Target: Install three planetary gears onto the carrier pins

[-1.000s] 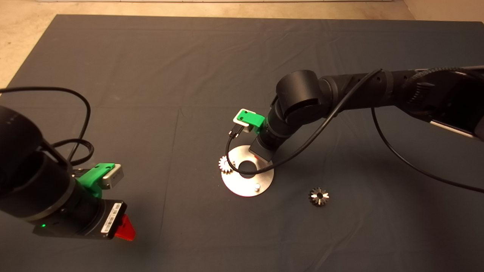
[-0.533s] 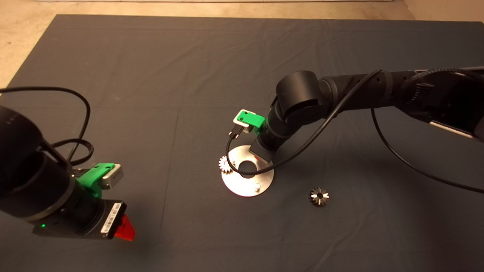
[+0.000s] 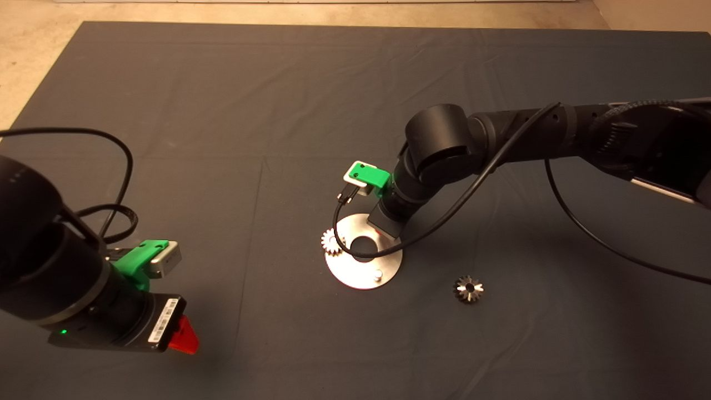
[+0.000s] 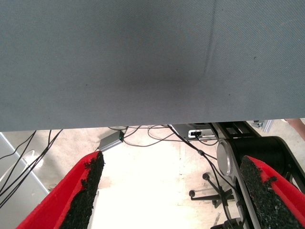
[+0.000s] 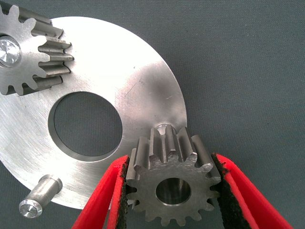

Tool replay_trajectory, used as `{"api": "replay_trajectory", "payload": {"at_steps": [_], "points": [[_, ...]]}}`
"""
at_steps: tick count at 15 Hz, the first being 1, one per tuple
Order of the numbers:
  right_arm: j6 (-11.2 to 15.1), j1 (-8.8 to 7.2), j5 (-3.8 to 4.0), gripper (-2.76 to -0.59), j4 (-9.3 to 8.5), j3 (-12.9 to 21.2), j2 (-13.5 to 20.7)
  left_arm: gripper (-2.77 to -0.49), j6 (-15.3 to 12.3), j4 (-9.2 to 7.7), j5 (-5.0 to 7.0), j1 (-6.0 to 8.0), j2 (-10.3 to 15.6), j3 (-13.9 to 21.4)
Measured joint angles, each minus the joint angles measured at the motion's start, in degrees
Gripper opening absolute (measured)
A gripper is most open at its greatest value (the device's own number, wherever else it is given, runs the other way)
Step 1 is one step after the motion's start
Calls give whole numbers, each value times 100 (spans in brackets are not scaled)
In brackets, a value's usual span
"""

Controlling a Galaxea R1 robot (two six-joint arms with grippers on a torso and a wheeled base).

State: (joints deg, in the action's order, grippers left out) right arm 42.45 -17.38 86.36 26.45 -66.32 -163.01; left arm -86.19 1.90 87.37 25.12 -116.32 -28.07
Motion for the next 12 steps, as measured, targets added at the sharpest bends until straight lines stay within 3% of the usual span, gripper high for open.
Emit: {"api": "replay_trajectory", "payload": {"at_steps": [12], "points": [[5,5,0,-229,0,0,0,-122,0,0,0,2,0,0]]}}
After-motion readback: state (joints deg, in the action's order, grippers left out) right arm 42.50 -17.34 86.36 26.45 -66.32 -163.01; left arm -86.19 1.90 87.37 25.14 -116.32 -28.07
